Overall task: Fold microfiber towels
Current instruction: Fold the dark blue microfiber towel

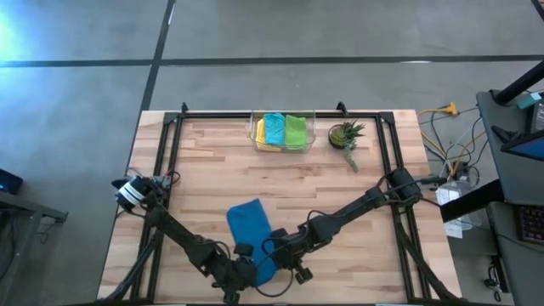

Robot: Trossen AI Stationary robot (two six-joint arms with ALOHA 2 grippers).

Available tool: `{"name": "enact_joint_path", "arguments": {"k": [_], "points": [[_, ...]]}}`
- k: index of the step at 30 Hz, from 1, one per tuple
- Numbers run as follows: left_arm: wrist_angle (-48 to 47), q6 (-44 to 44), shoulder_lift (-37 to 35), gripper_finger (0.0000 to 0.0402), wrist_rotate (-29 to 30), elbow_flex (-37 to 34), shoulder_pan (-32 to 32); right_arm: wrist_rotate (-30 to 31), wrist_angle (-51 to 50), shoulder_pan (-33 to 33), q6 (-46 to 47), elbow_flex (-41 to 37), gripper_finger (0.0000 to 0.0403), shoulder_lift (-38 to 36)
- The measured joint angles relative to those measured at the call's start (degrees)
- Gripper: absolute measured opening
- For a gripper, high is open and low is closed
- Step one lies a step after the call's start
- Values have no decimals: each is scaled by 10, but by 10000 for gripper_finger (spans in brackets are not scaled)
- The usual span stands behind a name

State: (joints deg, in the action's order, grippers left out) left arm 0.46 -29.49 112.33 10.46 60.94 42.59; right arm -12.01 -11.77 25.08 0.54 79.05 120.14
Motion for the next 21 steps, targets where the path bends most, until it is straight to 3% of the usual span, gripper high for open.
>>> {"name": "enact_joint_path", "arguments": {"k": [6, 17, 21], "points": [[-37, 9, -9, 9, -6, 8, 0, 0, 0, 0, 5, 0, 9, 0], [-49, 16, -57, 23, -33, 8, 2, 0, 1, -8, 6, -1, 9, 0], [-46, 13, -62, 57, -43, 15, 9, 0, 0, -13, 11, -1, 9, 0]]}}
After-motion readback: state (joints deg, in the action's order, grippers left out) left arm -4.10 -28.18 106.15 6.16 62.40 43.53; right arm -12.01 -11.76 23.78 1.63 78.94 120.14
